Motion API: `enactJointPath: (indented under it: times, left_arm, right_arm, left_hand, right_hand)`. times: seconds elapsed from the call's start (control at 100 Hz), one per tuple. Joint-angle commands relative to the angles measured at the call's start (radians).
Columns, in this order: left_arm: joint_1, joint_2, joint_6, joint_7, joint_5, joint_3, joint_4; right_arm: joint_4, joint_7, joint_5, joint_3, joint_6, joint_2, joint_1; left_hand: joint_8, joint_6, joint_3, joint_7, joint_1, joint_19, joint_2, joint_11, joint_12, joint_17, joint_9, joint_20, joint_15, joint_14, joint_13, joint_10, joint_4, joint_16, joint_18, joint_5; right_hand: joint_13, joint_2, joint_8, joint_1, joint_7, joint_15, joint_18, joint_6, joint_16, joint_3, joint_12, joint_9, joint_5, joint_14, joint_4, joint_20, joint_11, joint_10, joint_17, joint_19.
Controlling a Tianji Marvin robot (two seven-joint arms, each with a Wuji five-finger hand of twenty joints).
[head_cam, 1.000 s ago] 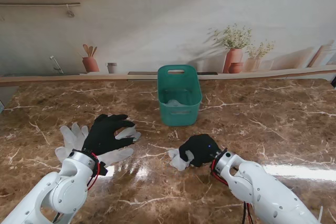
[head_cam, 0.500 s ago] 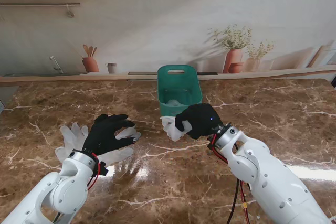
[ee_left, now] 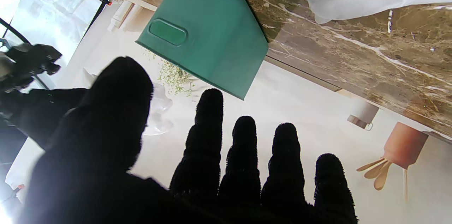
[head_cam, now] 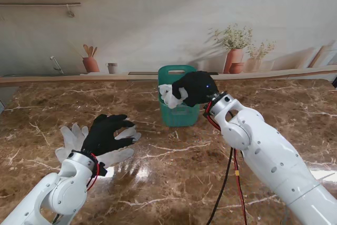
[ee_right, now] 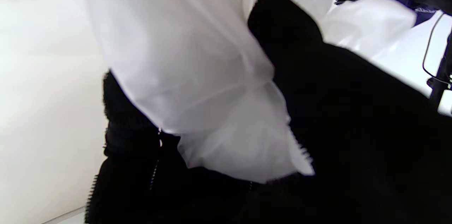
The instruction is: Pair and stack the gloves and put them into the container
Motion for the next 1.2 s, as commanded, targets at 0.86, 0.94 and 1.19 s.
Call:
enactJointPath:
  times: [0.86, 0.94, 1.19]
  left_arm:
    - [0.023, 0.002, 0.011, -0.010, 0.009, -0.020, -0.013]
    - [0.023, 0.002, 0.011, -0.011, 0.008, -0.020, -0.013]
    - [0.022, 0.003, 0.008, -0.017, 0.007, -0.020, -0.013]
  right_arm:
    - [0.449, 0.175, 0.215, -0.388, 0.126, -0.073, 0.401]
    - [0.438, 0.217, 0.225, -0.383, 0.131, -0.066, 0.399]
    - [0.356, 0.328, 0.216, -0.323, 0.155, -0.034, 0.365]
  left_hand:
    - [0.014, -0.024, -0.035, 0.009, 0.021, -0.052, 0.044, -0.025, -0.014, -0.023, -0.004, 0.013, -0.038, -0.040, -0.021, -0.018, 0.030, -0.013, 0.000, 0.019]
    - [0.021, -0.028, -0.036, 0.023, 0.021, -0.055, 0.047, -0.026, -0.015, -0.023, -0.004, 0.014, -0.039, -0.039, -0.023, -0.014, 0.030, -0.013, 0.000, 0.038]
    - [0.041, -0.037, -0.040, 0.047, 0.022, -0.064, 0.054, -0.027, -0.015, -0.025, -0.009, 0.017, -0.038, -0.036, -0.025, -0.008, 0.030, -0.012, -0.001, 0.042]
  right_hand:
    - [-0.078, 0.066, -0.247, -0.104, -0.342, -0.230, 0.002, 0.121, 0.034, 0.067, -0.096, -0.141, -0.184, 0.003, 0.066, 0.039, -0.101, -0.003, -0.160, -0.116]
    - [-0.131, 0.084, -0.285, -0.196, -0.480, -0.290, 0.025, 0.133, -0.023, 0.088, -0.225, -0.216, -0.264, 0.008, 0.183, 0.047, -0.147, 0.000, -0.218, -0.153]
    - [-0.250, 0.115, -0.355, -0.409, -0.563, -0.387, 0.060, 0.107, -0.078, 0.028, -0.319, -0.358, -0.387, 0.055, 0.174, 0.075, -0.231, 0.006, -0.339, -0.197]
